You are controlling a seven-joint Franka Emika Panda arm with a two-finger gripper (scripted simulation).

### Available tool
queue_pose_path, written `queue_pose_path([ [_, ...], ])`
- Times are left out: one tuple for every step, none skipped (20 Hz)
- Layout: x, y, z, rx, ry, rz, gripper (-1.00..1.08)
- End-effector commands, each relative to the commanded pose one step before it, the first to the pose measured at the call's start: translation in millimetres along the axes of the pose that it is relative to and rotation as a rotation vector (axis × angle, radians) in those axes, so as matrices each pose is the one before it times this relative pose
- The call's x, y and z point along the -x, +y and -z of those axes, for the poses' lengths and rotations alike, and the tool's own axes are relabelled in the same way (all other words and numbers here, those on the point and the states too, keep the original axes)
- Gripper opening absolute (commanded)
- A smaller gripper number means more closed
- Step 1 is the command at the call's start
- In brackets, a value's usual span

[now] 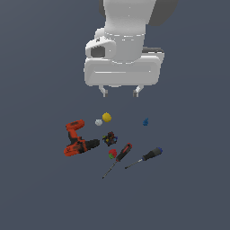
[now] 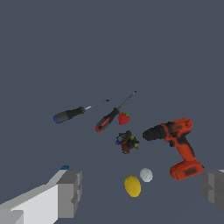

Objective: Pick up a designated object from a clutter of objects.

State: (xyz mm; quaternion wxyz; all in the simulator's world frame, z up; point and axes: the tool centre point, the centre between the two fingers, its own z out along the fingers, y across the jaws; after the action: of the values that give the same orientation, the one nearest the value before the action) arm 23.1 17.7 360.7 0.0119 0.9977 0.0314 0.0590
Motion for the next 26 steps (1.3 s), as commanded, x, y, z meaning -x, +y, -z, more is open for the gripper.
queue_pose_path([
  [0.0, 0.01, 0.0, 0.0, 0.0, 0.0, 1.0],
  [-0.04, 0.02, -0.04, -0.0002, -0.00023, -0.00093, 1.0],
  [-0.12, 0.24, -0.17, -0.00068, -0.00075, -0.003, 1.0],
  [-0.2, 0.42, -0.27, -0.00113, -0.00125, -0.00498, 1.0],
  [-0.28, 0.53, -0.35, -0.00157, -0.00172, -0.00686, 1.0],
  [-0.37, 0.65, -0.41, -0.00199, -0.00217, -0.00862, 1.0],
  [-0.38, 0.63, -0.35, -0.00197, -0.00213, -0.00844, 1.0],
  [-0.32, 0.5, -0.21, -0.00152, -0.00163, -0.00646, 1.0],
  [-0.24, 0.3, -0.07, -0.00104, -0.0011, -0.00438, 1.0],
  [-0.15, 0.14, 0.04, -0.00057, -0.00059, -0.00235, 1.0],
  [-0.02, -0.24, 0.15, 0.0, 0.0, 0.0, 1.0],
  [0.05, 0.22, -0.08, 0.00021, 0.00024, 0.00092, 1.0],
  [0.18, 0.01, -0.47, 0.00022, 0.00013, 0.00064, 1.0],
  [0.29, 0.23, -1.18, -0.00011, -0.00037, -0.00113, 1.0],
  [0.42, 0.44, -1.84, -0.00026, -0.00068, -0.00217, 1.0],
  [0.57, 0.55, -2.42, -0.00031, -0.00085, -0.0027, 1.0],
  [0.73, 0.68, -2.96, -0.00033, -0.001, -0.00314, 1.0],
  [0.9, 0.74, -3.5, -0.00034, -0.00113, -0.00353, 1.0],
  [1.07, 0.92, -4.07, -0.00038, -0.00133, -0.00414, 1.0],
  [1.26, 1.02, -4.59, -0.00041, -0.00149, -0.00463, 1.0],
  [1.45, 1.16, -5.11, -0.00046, -0.00168, -0.00524, 1.0],
  [1.67, 1.32, -5.66, -0.00051, -0.00189, -0.00594, 1.0],
  [1.89, 1.45, -6.16, -0.00053, -0.00207, -0.00653, 1.0],
  [2.14, 1.61, -6.67, -0.00055, -0.00225, -0.00713, 1.0],
  [2.42, 1.72, -7.17, -0.00055, -0.00241, -0.00768, 1.0],
  [2.71, 1.9, -7.67, -0.00056, -0.00261, -0.00835, 1.0],
])
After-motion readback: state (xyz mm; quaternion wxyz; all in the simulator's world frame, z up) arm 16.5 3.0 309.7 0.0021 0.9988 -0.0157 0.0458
